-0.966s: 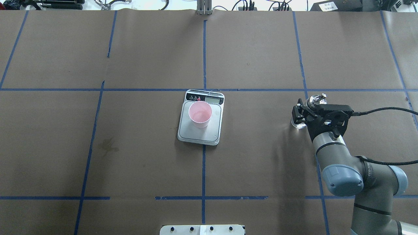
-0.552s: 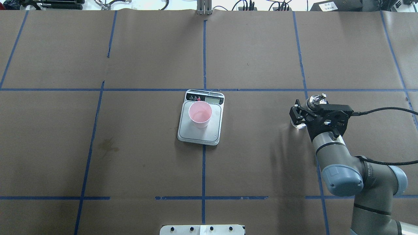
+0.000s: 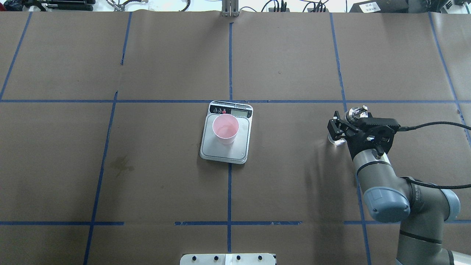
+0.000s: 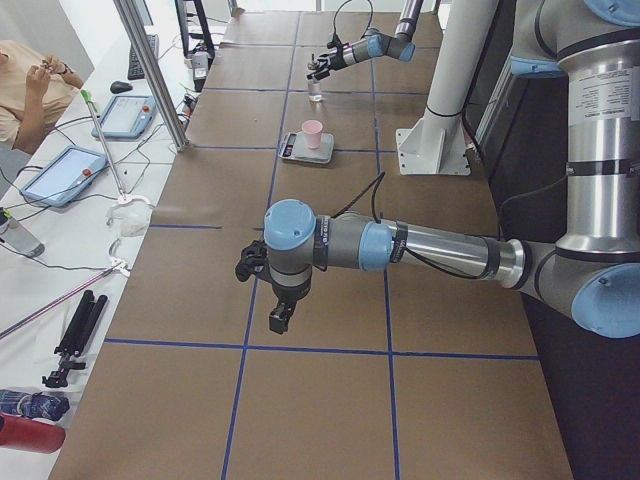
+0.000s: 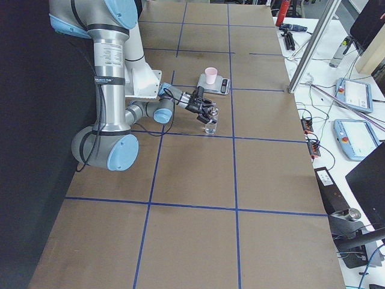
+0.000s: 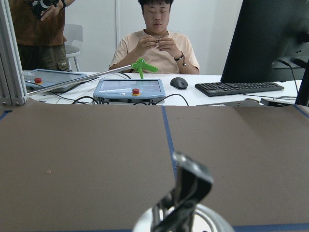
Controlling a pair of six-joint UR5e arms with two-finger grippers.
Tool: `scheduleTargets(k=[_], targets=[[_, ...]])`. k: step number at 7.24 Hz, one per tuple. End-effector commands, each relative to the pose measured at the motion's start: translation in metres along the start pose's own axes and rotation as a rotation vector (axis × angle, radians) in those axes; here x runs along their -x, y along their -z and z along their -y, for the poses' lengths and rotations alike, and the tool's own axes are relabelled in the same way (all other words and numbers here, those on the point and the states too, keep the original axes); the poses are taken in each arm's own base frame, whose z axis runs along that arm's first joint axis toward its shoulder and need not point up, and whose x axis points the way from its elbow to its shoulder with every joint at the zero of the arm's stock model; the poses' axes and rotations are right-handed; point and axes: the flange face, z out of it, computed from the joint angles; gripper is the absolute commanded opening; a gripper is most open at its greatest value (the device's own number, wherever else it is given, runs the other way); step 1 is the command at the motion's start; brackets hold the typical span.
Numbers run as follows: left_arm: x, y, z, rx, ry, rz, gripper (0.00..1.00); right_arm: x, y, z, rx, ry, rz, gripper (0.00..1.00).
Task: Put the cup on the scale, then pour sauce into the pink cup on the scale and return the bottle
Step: 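Lower the bottle onto the table with the right gripper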
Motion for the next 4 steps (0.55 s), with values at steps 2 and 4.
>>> scheduleTargets(k=[2,4], targets=[[0.000,0.000,-0.001,0.001,0.001,0.000,1.00,-0.002,0.019,-0.021,-0.043,0.016,0.013,1.00],[0.000,-0.001,-0.001,0.002,0.002,-0.001,1.00,-0.027,0.033,-0.034,-0.052,-0.019,0.049,1.00]])
